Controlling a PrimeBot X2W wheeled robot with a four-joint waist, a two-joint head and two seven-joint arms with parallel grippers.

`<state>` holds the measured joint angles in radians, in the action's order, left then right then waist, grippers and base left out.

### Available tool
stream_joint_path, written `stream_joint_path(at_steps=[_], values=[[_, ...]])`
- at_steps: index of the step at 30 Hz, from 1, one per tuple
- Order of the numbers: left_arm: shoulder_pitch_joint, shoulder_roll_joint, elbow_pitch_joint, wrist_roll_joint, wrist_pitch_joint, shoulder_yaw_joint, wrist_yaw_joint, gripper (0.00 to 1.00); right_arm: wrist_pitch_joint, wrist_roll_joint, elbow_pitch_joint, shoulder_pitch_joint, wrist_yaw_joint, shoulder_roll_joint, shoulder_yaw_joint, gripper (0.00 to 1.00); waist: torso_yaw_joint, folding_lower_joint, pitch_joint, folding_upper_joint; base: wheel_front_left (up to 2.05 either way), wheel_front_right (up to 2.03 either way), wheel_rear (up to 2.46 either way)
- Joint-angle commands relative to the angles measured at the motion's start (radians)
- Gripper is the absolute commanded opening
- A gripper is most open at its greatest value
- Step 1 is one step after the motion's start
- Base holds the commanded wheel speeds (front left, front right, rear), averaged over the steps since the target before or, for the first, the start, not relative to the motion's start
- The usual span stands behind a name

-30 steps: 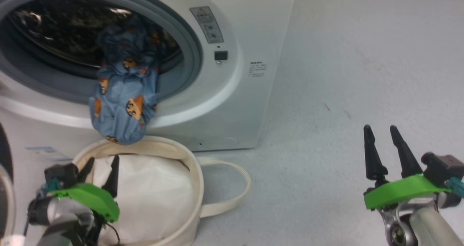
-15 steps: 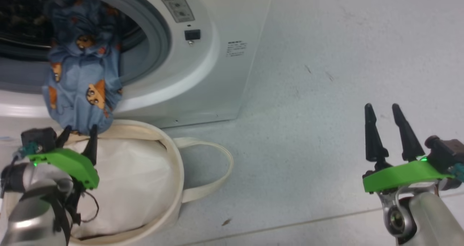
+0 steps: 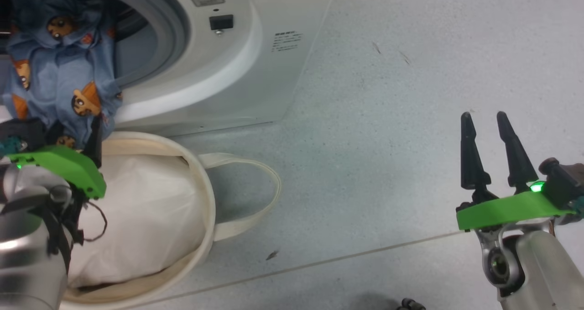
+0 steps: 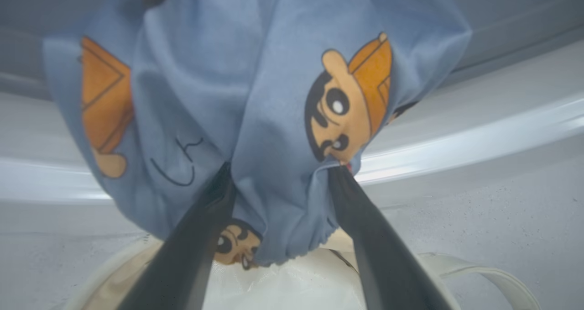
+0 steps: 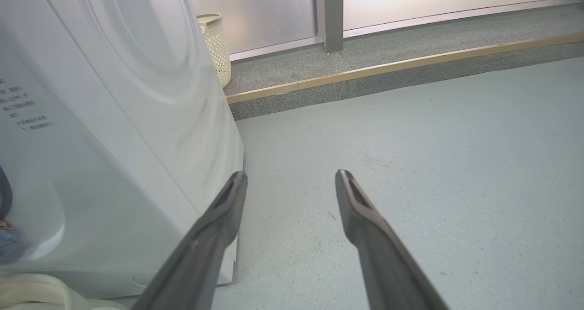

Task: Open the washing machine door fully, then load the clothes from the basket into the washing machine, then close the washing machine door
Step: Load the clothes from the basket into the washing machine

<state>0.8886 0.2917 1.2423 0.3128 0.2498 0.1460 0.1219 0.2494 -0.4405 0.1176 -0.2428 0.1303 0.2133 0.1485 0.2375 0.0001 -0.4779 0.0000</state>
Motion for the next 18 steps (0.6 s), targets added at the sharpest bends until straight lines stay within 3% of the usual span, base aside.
stream_joint_path(at_steps=[1, 8, 9, 10, 11, 18], values=[[0.027, 0.058, -0.011, 0.004, 0.012, -0.023, -0.008, 1.0, 0.012, 0.007, -0.034, 0.002, 0.0, 0.005, 0.008, 1.0, 0.009, -0.0001, -0.01, 0.0, 0.0, 0.0, 0.0], [0.058, 0.056, -0.01, 0.007, 0.012, -0.017, -0.002, 1.0, 0.012, 0.011, -0.043, 0.01, 0.0, 0.003, -0.004, 1.0, 0.022, -0.0001, -0.021, 0.0, 0.0, 0.0, 0.0], [0.062, 0.056, -0.01, 0.007, 0.012, -0.018, -0.002, 0.91, 0.012, 0.011, -0.043, 0.009, 0.0, 0.003, -0.003, 1.0, 0.023, -0.0001, -0.022, 0.0, 0.0, 0.0, 0.0], [0.066, 0.057, -0.012, 0.01, 0.012, -0.021, -0.003, 0.05, 0.012, 0.01, -0.044, 0.007, 0.0, 0.002, -0.003, 1.0, 0.023, -0.0001, -0.022, 0.0, 0.0, 0.0, 0.0], [0.068, 0.057, -0.014, 0.013, 0.012, -0.025, -0.003, 0.0, 0.012, 0.01, -0.044, 0.006, 0.0, 0.001, -0.002, 1.0, 0.022, -0.0001, -0.023, 0.0, 0.0, 0.0, 0.0], [0.056, 0.05, -0.032, 0.021, 0.012, -0.031, 0.001, 0.0, 0.012, 0.007, -0.036, 0.0, 0.0, -0.002, 0.0, 1.0, -0.002, -0.0001, -0.008, 0.0, 0.0, 0.0, 0.0]])
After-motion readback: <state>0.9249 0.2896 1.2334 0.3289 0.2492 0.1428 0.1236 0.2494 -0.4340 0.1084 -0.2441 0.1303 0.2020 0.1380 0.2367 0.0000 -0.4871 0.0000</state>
